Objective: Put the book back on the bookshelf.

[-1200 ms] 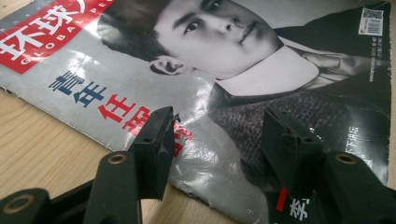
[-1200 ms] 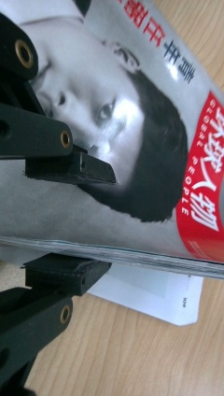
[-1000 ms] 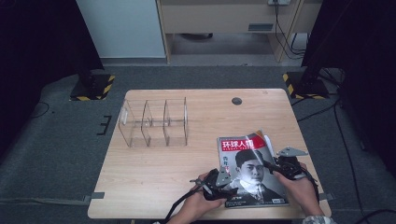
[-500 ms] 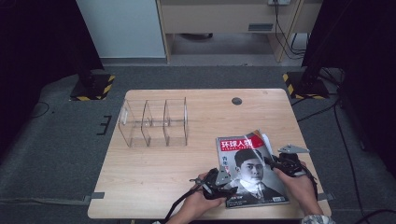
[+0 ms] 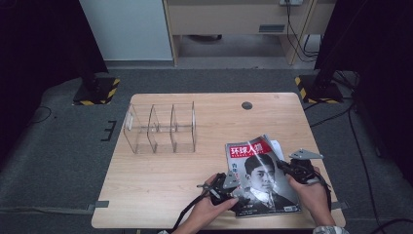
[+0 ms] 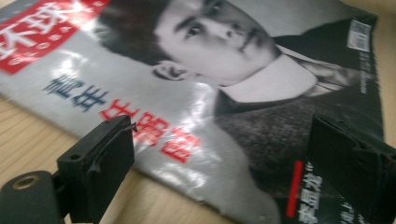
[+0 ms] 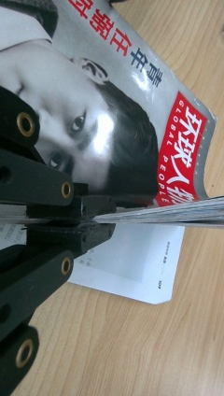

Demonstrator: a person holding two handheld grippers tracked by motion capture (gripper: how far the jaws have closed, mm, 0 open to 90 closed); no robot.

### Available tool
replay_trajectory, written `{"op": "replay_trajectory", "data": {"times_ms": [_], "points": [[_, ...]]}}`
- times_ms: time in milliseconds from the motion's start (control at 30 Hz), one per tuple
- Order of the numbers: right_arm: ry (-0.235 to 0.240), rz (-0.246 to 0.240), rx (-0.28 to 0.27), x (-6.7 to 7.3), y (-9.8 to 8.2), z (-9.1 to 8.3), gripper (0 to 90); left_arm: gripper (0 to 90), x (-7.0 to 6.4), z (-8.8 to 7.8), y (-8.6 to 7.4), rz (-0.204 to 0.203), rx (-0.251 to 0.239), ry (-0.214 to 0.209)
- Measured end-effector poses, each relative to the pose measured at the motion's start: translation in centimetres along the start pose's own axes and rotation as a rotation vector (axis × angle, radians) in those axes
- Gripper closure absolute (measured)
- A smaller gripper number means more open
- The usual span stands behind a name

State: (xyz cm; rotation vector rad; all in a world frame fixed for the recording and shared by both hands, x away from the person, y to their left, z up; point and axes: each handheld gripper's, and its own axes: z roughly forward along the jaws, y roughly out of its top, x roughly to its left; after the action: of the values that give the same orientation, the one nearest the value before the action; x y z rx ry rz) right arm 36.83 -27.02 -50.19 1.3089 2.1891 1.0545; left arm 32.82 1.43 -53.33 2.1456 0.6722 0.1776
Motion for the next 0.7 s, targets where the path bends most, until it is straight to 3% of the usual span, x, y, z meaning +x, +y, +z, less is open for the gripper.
{"op": "replay_trajectory", "data": {"times_ms": [133, 267, 533, 700], "points": [[-0.002, -0.010, -0.015, 0.4, 0.2, -0.4, 87.8, 7.1, 1.2, -0.5, -0.2, -0.061, -0.022, 0.031], [0.002, -0.020, -0.045, 0.8, 0.3, -1.0, 87.9, 7.1, 1.7, -0.7, -0.3, -0.110, -0.042, 0.025], [0.022, -0.024, -0.083, 1.2, 0.5, -1.7, 88.0, 6.5, 2.0, -0.5, -0.3, -0.131, -0.018, 0.027], [0.026, -0.034, -0.102, 1.6, 0.7, -2.1, 88.0, 6.5, 2.3, -0.3, -0.2, -0.152, 0.003, 0.002]]}}
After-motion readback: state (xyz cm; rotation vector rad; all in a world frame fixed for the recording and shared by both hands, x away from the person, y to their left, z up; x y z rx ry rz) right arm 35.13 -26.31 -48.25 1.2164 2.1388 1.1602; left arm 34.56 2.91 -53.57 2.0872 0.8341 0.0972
